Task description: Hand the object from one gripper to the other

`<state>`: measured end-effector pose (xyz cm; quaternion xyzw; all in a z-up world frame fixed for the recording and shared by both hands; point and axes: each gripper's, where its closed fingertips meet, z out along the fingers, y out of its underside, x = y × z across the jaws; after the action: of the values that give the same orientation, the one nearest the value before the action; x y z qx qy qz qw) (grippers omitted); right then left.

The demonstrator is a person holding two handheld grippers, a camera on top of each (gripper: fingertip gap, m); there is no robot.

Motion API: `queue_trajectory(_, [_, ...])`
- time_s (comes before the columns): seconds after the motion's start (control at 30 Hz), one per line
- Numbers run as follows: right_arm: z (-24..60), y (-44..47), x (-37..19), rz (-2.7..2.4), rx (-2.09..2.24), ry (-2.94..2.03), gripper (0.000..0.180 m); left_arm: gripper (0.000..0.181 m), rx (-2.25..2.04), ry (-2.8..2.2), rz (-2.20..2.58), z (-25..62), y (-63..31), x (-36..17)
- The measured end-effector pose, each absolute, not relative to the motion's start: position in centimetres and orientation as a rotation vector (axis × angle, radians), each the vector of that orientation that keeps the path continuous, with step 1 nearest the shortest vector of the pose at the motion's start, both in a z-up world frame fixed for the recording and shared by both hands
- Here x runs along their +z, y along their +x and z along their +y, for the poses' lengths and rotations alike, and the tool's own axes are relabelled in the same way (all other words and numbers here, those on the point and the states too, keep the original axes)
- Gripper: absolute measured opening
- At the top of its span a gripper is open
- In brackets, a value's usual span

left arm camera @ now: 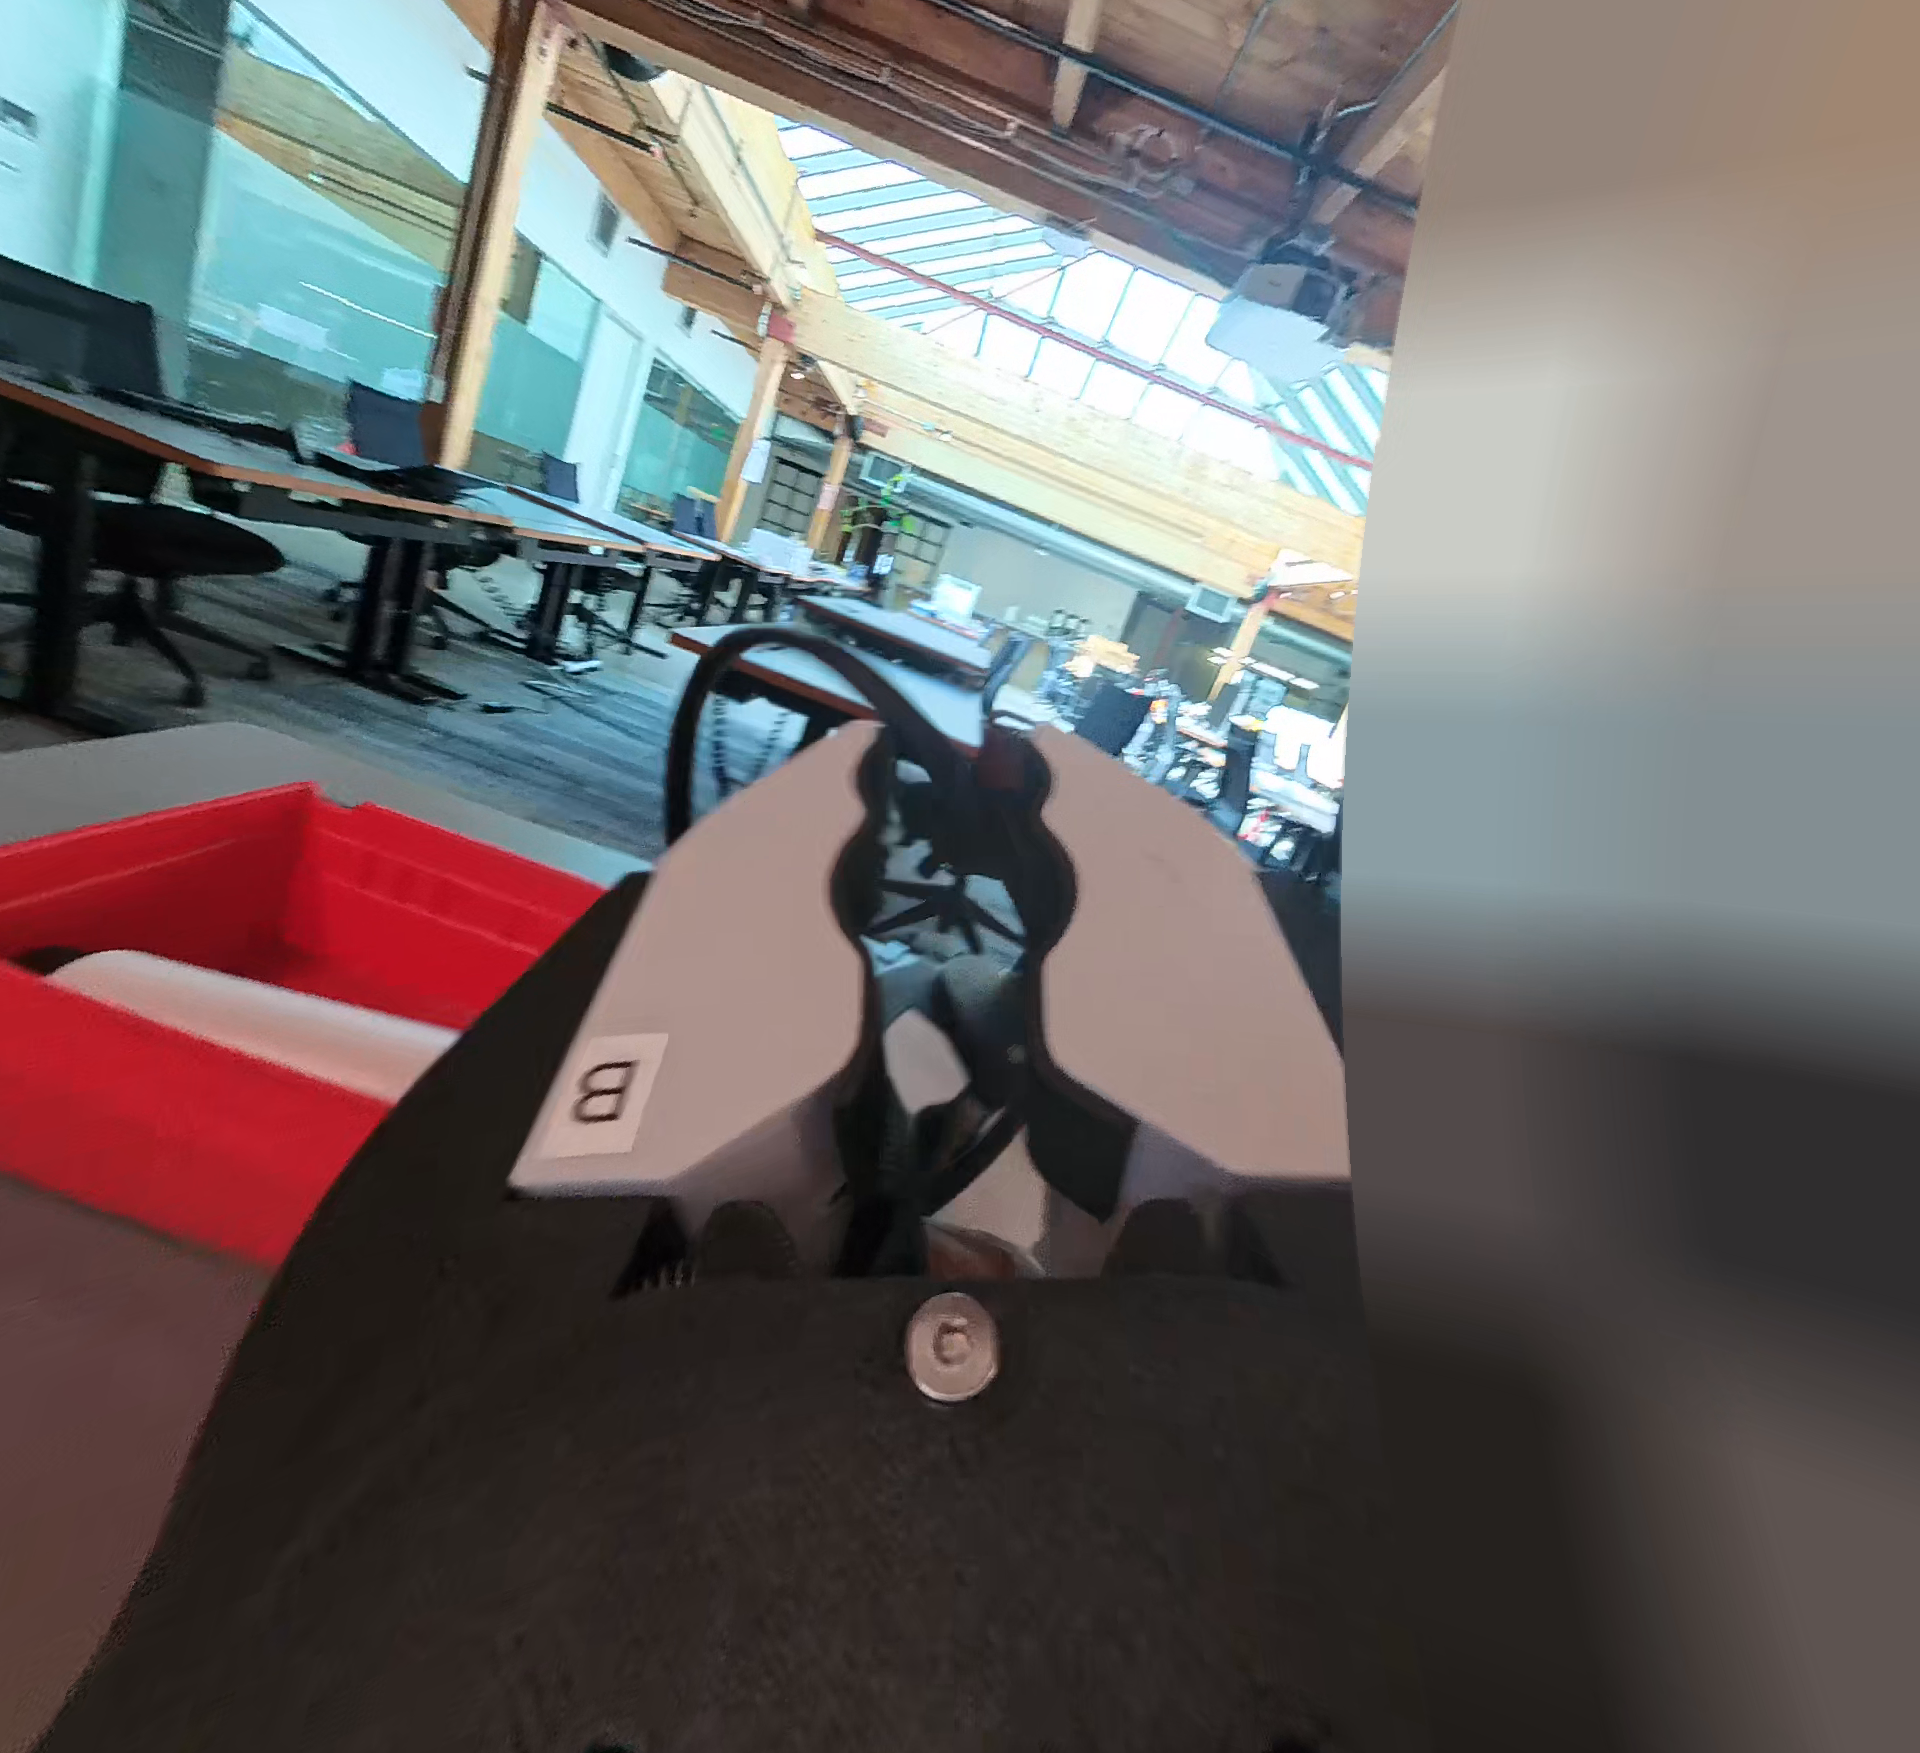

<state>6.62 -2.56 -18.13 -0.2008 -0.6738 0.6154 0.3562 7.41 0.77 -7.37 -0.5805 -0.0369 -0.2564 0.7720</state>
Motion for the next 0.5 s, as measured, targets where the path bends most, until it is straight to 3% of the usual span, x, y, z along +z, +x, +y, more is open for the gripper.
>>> queue_trajectory(0.03, [-2.6,7.0,-17.6,-1.732,1.667,-0.534,0.005,0.041,-0.512,-1.279,-0.086,0.7,6.8,-7.7])
queue_trajectory(0.13, [-1.5,8.0,-15.5,-1.664,1.895,-0.612,0.005,0.075,-0.411,-1.322,-0.104,-0.4,5.3,-9.0])
queue_trajectory(0.2, [-0.2,8.2,-14.3,-1.605,1.987,-0.661,0.005,0.080,-0.364,-1.326,-0.104,-1.4,5.3,-9.9])
queue_trajectory(0.37, [1.8,8.4,-11.9,-1.525,2.049,-0.692,0.005,0.070,-0.206,-1.485,-0.064,-1.0,8.2,-15.2])
queue_trajectory(0.5, [2.0,8.7,-10.4,-1.507,2.032,-0.669,0.006,0.050,-0.201,-1.525,-0.085,1.1,9.7,-17.9])
